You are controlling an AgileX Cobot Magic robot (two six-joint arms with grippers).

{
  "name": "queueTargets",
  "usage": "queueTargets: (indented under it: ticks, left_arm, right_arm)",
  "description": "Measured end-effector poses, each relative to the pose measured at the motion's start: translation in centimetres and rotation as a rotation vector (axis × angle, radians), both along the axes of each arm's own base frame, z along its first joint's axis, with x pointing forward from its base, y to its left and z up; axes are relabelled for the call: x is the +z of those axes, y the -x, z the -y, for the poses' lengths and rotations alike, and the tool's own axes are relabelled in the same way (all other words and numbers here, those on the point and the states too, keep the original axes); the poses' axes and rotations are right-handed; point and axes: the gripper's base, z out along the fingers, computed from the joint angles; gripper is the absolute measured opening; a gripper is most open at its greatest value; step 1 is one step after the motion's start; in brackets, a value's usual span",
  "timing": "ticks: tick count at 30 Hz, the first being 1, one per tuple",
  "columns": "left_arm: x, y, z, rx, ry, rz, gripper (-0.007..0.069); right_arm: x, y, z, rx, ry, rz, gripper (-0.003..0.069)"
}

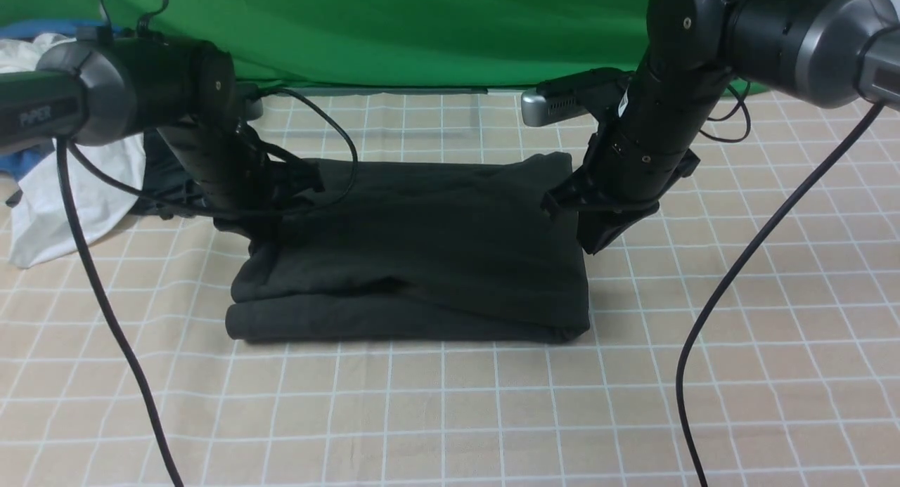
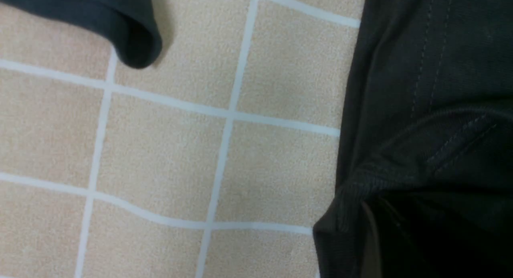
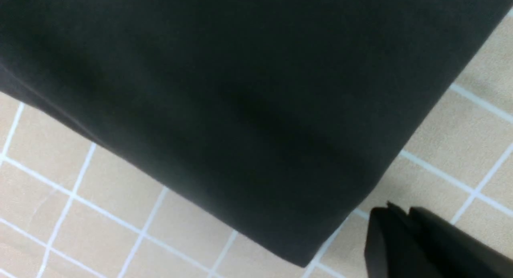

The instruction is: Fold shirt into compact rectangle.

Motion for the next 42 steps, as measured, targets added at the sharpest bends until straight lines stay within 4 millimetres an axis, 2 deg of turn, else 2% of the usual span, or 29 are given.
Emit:
queueTargets:
  ticks: [7,15,20,24,32,36,38,39,42]
  left_arm:
    - [1.4,-0.3,0.1,-0.028,-0.001,0.013,0.0031]
    - [6.7,0.7,0.3,-0.072,0.007,0.146,0.0031]
    - [7.7,0.6,-0.1,-0.083,-0.044,0.211,0.0031]
    - [7.2,0.1,-0.4,-0.087,-0.072,0.234,0.0031]
    - [1.8,-1.6,-0.6,-0.09,-0.086,0.134,0.0032]
    - [0.4,-1.8,-0.6,-0.087,-0.088,0.106,0.0052]
    - [0.5,-2.0,-0.7,-0.076,-0.095,0.116,0.0127]
    - [0.5,-2.0,-0.7,-0.077,-0.096,0.116,0.0127]
    - [1.7,-2.4,-1.0,-0.059,-0.126,0.117,0.0255]
  right_arm:
    - [0.0,-0.1,0.0,-0.001,-0.002,0.006,0.0091]
    - [0.1,-0.3,-0.1,-0.005,-0.011,0.028,0.0091]
    - [0.1,-0.4,-0.1,-0.008,-0.018,0.043,0.0091]
    - [0.1,-0.5,-0.2,-0.009,-0.021,0.052,0.0091]
    - [0.1,-0.6,-0.2,-0.011,-0.025,0.061,0.0091]
    - [0.1,-0.6,-0.2,-0.011,-0.025,0.061,0.0091]
    - [0.1,-0.6,-0.2,-0.011,-0.025,0.061,0.0091]
    - [0.1,-0.6,-0.2,-0.011,-0.025,0.061,0.0091]
    - [0.1,-0.5,-0.2,-0.01,-0.024,0.058,0.0101]
